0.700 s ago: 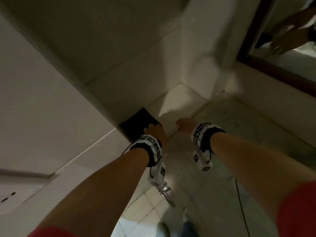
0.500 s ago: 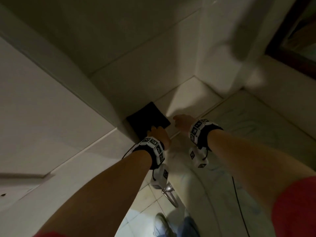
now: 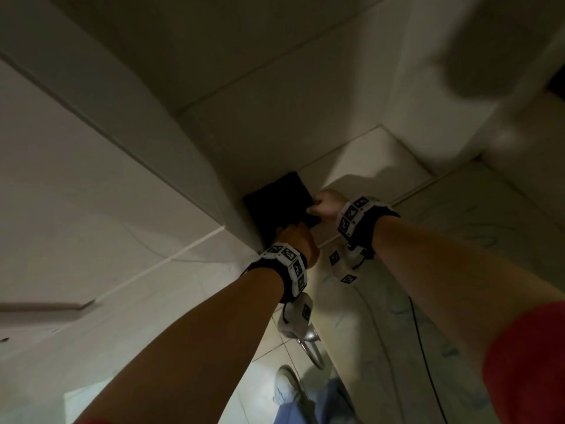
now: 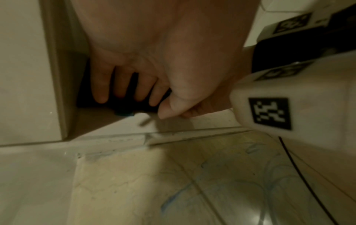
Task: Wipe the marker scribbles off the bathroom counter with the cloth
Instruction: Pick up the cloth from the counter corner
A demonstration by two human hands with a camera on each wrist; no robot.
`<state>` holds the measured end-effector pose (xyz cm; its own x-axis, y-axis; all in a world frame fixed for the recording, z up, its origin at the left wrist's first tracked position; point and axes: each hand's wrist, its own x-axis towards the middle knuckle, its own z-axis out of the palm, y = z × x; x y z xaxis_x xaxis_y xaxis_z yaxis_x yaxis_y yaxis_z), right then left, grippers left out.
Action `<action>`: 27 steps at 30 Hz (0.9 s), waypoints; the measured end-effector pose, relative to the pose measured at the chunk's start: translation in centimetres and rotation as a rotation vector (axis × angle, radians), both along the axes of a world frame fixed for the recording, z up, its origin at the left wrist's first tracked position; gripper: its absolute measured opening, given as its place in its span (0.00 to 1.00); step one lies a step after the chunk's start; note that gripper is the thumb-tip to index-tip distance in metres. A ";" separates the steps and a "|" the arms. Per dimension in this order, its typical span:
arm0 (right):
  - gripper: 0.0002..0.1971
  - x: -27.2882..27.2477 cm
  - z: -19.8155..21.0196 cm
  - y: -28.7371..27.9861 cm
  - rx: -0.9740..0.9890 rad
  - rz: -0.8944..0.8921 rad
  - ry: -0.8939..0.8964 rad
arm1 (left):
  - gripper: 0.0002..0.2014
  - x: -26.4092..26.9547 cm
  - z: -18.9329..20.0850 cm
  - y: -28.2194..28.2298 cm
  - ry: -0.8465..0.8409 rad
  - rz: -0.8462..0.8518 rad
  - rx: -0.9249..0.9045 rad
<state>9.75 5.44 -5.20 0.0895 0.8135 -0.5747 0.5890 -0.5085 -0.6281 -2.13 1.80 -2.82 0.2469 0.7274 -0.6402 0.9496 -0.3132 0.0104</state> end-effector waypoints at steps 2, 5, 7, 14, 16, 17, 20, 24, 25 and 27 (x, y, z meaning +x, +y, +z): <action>0.17 -0.2 -0.3 -0.1 -0.002 -0.024 0.006 | 0.23 -0.3 0.1 -0.1 -0.026 0.008 0.006; 0.20 -0.2 -0.2 -0.3 -0.004 -0.005 0.016 | 0.25 -0.7 0.0 -0.7 -0.083 -0.021 0.005; 0.22 -0.2 -0.2 -0.6 -0.007 0.037 0.026 | 0.23 -1.0 0.0 -1.1 -0.097 -0.049 0.032; 0.13 0.9 0.6 -3.4 0.131 -0.020 0.127 | 0.23 -1.6 -0.2 -2.5 -0.231 0.049 0.006; 0.12 1.3 1.5 -4.4 0.132 -0.058 0.138 | 0.23 -1.7 0.2 -2.8 -0.271 0.059 0.006; 0.08 1.5 2.3 -5.1 0.119 -0.085 0.146 | 0.23 -1.7 0.5 -3.0 -0.287 0.053 0.005; 0.09 1.9 4.6 -7.3 0.141 -0.151 0.127 | 0.23 -1.7 2.0 -3.8 -0.314 0.035 -0.010; 0.06 1.7 9.5 -11.5 0.152 -0.106 -0.039 | 0.23 -1.6 5.2 -5.7 -0.391 -0.013 0.004; 0.06 1.5 10.8 -12.9 0.155 -0.109 -0.079 | 0.22 -1.7 5.9 -6.4 -0.444 -0.028 0.018; 0.08 1.1 13.1 -16.0 0.169 -0.112 -0.123 | 0.25 -2.2 7.3 -8.0 -0.556 -0.035 0.020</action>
<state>10.89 -10.57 7.91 0.2458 0.8781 -0.4105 0.6123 -0.4689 -0.6365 -4.29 -6.19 4.52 0.5680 0.7230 -0.3932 0.7919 -0.3500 0.5004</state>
